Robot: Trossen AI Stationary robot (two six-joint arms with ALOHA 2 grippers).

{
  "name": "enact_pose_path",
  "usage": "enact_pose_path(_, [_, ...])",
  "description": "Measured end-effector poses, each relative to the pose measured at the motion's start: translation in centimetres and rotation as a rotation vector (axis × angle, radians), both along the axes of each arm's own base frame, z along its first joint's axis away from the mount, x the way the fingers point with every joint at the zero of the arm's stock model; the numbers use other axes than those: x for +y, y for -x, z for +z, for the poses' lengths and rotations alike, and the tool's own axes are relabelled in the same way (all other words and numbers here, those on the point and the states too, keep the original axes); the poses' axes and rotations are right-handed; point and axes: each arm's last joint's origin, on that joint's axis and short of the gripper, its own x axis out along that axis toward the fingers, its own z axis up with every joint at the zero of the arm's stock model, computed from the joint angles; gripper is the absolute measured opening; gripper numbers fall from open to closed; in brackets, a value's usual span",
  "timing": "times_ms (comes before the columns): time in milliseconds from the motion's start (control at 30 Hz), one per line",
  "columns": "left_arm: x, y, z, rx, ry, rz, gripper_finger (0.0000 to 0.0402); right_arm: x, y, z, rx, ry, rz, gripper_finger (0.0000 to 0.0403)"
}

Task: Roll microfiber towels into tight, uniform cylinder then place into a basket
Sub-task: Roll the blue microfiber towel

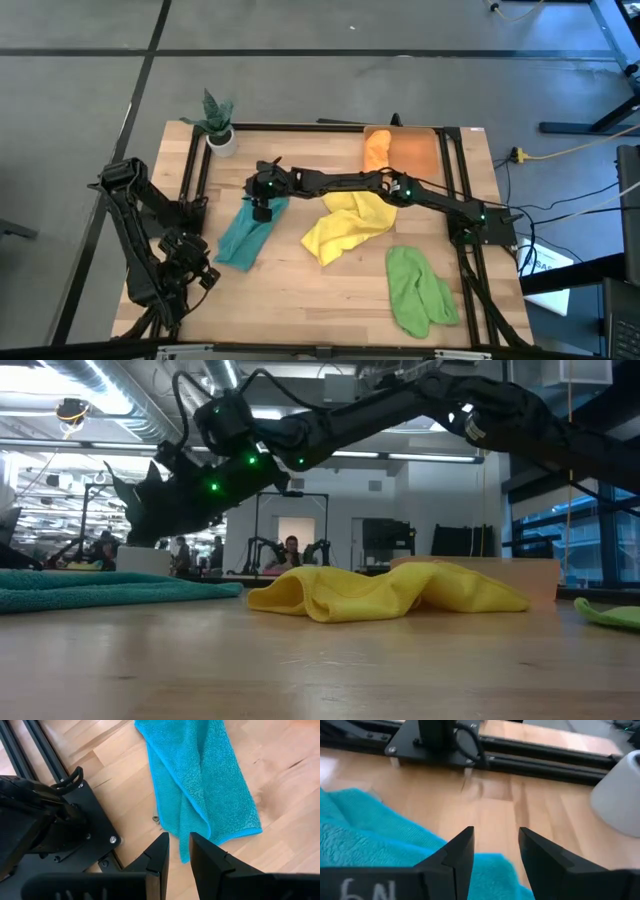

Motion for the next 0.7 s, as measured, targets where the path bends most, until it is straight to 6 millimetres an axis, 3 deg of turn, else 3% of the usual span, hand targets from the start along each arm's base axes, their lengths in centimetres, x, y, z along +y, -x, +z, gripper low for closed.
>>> enact_pose_path(333, [0.0,0.0,0.0,0.0,0.0,0.001,0.0065,-0.1,-0.2,-2.8,0.032,-0.024,-0.005,0.0157])
enact_pose_path(700, [0.0,0.0,0.0,0.0,0.0,0.001,0.0065,-0.5,-0.3,-4.2,0.032,-0.055,-0.03,0.0157])
